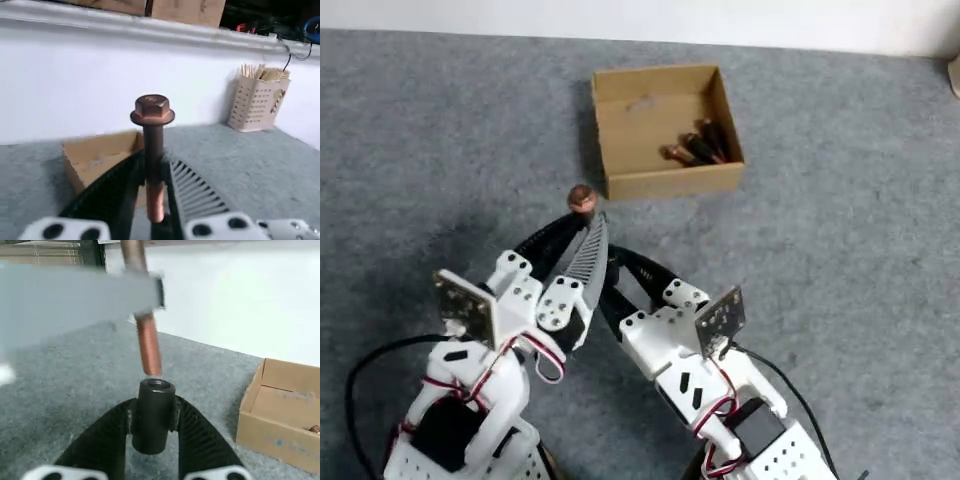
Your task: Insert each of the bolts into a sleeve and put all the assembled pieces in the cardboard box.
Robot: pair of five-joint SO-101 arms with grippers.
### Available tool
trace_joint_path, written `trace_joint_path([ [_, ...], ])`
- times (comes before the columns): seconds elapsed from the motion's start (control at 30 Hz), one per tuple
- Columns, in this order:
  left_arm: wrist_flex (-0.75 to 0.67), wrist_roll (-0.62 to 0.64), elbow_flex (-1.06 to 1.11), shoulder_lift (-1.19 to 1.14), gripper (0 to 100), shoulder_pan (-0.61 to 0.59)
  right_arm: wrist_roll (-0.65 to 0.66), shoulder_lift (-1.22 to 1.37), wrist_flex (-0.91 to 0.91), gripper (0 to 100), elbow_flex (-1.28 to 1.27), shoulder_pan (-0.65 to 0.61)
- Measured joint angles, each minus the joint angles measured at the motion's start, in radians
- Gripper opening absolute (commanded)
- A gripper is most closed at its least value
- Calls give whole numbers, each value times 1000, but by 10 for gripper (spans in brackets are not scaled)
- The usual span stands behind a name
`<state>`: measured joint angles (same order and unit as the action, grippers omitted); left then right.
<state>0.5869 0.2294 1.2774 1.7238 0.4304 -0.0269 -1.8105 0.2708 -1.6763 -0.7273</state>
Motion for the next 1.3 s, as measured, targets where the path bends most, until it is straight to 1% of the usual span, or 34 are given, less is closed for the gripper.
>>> trace_joint_path([
  [0.43,0,-2,14,2,6,-3,0,0,3,5,0,-11],
  [0.5,0,0,14,2,6,15,0,0,3,5,0,-11],
  [0.63,0,-5,63,5,6,91,0,0,20,5,0,-9],
  [0.9,0,-5,74,2,6,92,0,-2,31,5,0,-9],
  [0.97,32,-5,74,3,6,92,0,-2,31,5,0,-9],
  [1.07,129,2,87,8,7,94,2,0,32,5,0,-11],
  [1.13,170,34,97,15,7,94,3,0,34,5,0,-14],
  [1.23,178,58,97,15,14,84,3,2,34,5,0,-14],
  [1.3,181,66,97,15,69,75,3,2,34,5,0,-14],
])
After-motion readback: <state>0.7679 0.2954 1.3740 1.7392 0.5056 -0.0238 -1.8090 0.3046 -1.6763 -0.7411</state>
